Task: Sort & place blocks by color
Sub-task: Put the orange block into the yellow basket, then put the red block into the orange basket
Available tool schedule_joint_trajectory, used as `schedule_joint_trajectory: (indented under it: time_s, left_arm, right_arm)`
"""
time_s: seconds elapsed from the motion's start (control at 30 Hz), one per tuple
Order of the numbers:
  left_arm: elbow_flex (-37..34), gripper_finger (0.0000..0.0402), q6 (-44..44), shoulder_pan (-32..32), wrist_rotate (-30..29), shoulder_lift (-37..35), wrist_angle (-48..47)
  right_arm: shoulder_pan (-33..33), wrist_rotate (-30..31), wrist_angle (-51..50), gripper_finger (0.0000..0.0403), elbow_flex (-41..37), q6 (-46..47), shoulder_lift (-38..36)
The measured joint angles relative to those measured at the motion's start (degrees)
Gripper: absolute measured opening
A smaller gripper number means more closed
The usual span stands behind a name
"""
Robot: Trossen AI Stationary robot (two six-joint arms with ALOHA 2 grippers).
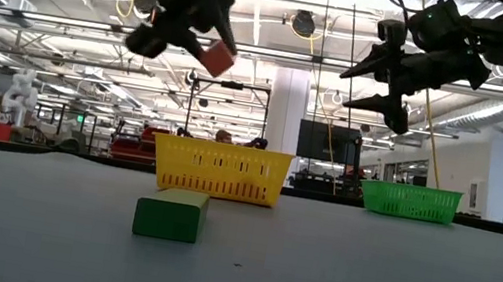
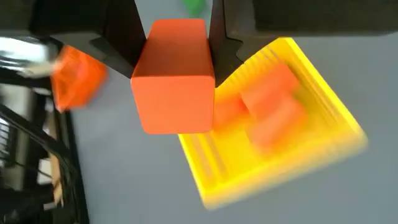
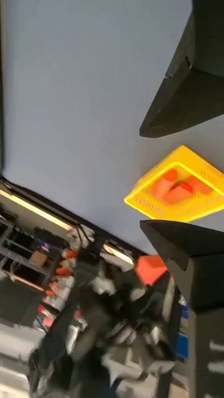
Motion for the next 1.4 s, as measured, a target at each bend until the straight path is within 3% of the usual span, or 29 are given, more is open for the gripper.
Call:
schedule_joint_trajectory:
  time_s: [0.3, 0.63, 0.77, 0.83, 0.93, 1.1, 1.23, 1.4]
  left_arm:
    - [6.34, 0.0131, 24.14, 7.63, -0.34, 7.97, -3.91]
    - [6.32, 0.0131, 31.98, 4.6, 1.07, 14.37, -2.02]
    - [6.32, 0.0133, 32.6, 3.91, -0.06, 14.92, -1.71]
    - [6.32, 0.0164, 32.73, 4.03, -0.29, 15.23, -2.07]
    - [6.34, 0.0247, 32.75, 4.05, -0.27, 15.03, -1.8]
    - [6.34, 0.0353, 31.84, 4.11, 2.75, 15.07, -1.89]
    - [6.32, 0.0382, 30.34, 4.09, 5.16, 15.07, -1.91]
    - [6.39, 0.0367, 26.96, 4.53, 6.71, 13.58, -2.07]
  right_arm:
    - [0.1, 7.68, 0.16, 0.0221, 0.0, 5.49, 0.0]
    - [0.21, 7.58, 0.4, 0.0221, 0.0, 9.85, 0.0]
    - [0.28, 10.36, -0.54, 0.0221, 0.0, 10.34, 0.0]
    - [0.37, 12.13, -0.82, 0.0221, 0.01, 10.75, 0.0]
    - [1.07, 14.84, -1.25, 0.0221, 0.0, 10.77, 0.0]
    - [2.38, 15.06, -1.59, 0.0221, 0.0, 11.16, 0.02]
    - [3.34, 16.35, -1.7, 0.0221, 0.0, 12.35, 0.02]
    - [5.22, 16.27, -1.66, 0.0221, 0.0, 13.83, 0.02]
